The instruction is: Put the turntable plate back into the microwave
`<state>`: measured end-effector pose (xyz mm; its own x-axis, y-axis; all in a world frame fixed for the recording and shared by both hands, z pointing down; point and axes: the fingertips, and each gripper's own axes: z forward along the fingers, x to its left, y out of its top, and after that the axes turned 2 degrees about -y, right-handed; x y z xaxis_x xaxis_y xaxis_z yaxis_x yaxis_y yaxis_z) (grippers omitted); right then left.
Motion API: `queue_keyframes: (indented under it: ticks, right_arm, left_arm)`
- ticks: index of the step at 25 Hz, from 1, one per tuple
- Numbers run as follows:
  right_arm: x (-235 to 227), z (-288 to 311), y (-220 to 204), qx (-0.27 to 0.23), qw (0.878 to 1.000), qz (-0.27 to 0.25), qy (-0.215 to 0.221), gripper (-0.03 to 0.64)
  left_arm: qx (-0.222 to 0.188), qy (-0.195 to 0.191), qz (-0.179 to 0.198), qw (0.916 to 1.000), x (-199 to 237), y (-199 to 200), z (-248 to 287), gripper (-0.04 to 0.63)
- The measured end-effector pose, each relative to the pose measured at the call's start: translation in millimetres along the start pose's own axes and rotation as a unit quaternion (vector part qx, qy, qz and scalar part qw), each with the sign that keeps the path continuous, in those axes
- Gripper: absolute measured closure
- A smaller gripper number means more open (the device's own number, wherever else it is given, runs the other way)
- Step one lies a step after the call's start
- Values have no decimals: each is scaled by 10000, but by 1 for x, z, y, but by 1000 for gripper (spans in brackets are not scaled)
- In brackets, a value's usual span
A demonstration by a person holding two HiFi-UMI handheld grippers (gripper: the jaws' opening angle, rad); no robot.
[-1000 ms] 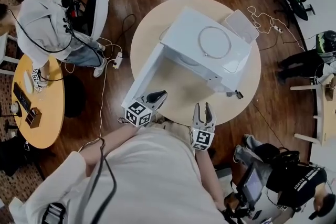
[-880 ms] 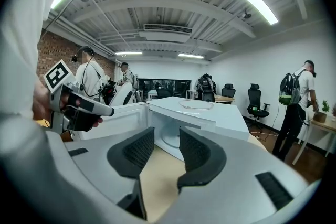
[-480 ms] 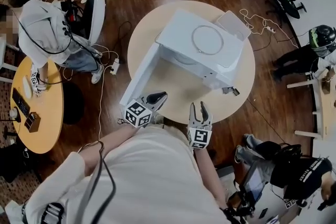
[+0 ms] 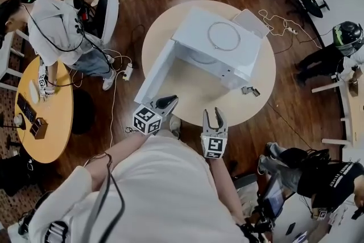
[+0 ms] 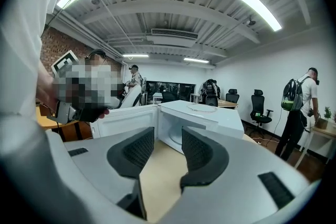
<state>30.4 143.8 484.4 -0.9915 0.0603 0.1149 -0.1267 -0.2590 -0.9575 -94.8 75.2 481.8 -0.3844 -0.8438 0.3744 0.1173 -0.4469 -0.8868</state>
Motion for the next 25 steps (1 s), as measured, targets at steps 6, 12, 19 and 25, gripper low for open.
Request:
queue_keyframes:
  ticks: [6,12,19,25]
  right_arm:
    - [5,-28,-4,-96,9998,118,-119,469]
    - [6,-63,-5,-255,9993,85,-259,469]
    - [21,-97,-10,-263,9982,263,-469,469]
    - [40,-104,-9,-266,9988,290,-288,469]
  left_arm:
    - [-142,168,-103,9997,-11,-4,-37,583]
    - [-348,522,91,9980,-17,-12,-69,583]
    - [-521,602,247,9965,-43,-14,-103,583]
    - [-581,709,340,9952,-54,-19,-127,565]
